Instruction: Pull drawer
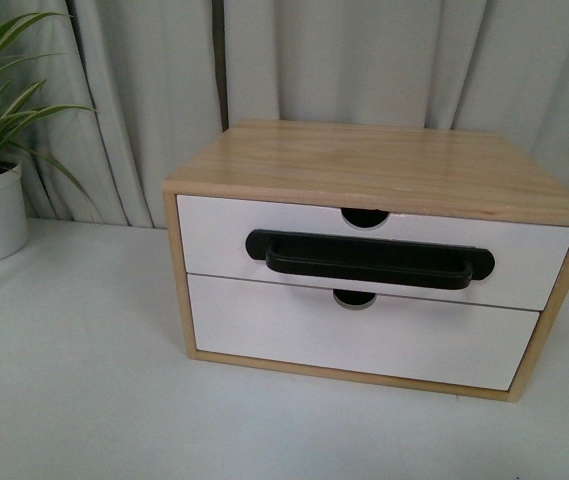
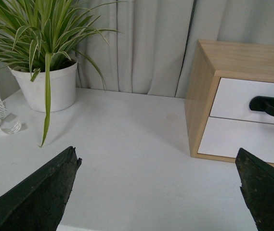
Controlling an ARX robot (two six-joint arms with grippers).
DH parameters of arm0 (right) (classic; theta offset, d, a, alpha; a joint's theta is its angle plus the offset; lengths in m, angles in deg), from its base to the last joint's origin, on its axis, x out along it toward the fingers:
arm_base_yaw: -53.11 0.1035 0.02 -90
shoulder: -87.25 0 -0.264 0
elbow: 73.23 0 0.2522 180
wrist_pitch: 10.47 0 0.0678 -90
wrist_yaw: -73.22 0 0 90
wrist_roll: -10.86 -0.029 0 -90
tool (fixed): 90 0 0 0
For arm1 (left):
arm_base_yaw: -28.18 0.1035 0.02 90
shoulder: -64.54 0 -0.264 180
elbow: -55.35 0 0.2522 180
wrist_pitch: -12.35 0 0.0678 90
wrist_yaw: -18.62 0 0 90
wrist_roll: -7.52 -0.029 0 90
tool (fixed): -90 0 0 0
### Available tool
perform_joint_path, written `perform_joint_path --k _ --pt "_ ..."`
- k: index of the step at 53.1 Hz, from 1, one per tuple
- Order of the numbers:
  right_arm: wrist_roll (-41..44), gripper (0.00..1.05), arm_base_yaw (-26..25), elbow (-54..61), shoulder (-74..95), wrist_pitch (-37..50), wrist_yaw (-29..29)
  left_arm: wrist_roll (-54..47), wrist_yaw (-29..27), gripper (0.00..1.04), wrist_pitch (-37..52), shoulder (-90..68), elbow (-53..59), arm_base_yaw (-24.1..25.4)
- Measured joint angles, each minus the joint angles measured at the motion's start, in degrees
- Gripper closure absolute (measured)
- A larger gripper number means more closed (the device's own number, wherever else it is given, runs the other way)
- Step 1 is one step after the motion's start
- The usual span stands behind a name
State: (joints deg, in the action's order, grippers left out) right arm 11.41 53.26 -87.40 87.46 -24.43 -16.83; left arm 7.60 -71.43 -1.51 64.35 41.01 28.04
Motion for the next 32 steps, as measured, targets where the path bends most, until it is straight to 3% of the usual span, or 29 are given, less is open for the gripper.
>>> perform_joint_path --k 32 --pt "0.00 0.09 0.00 0.00 0.00 0.00 0.00 0.02 0.00 0.06 0.00 0.00 0.00 0.00"
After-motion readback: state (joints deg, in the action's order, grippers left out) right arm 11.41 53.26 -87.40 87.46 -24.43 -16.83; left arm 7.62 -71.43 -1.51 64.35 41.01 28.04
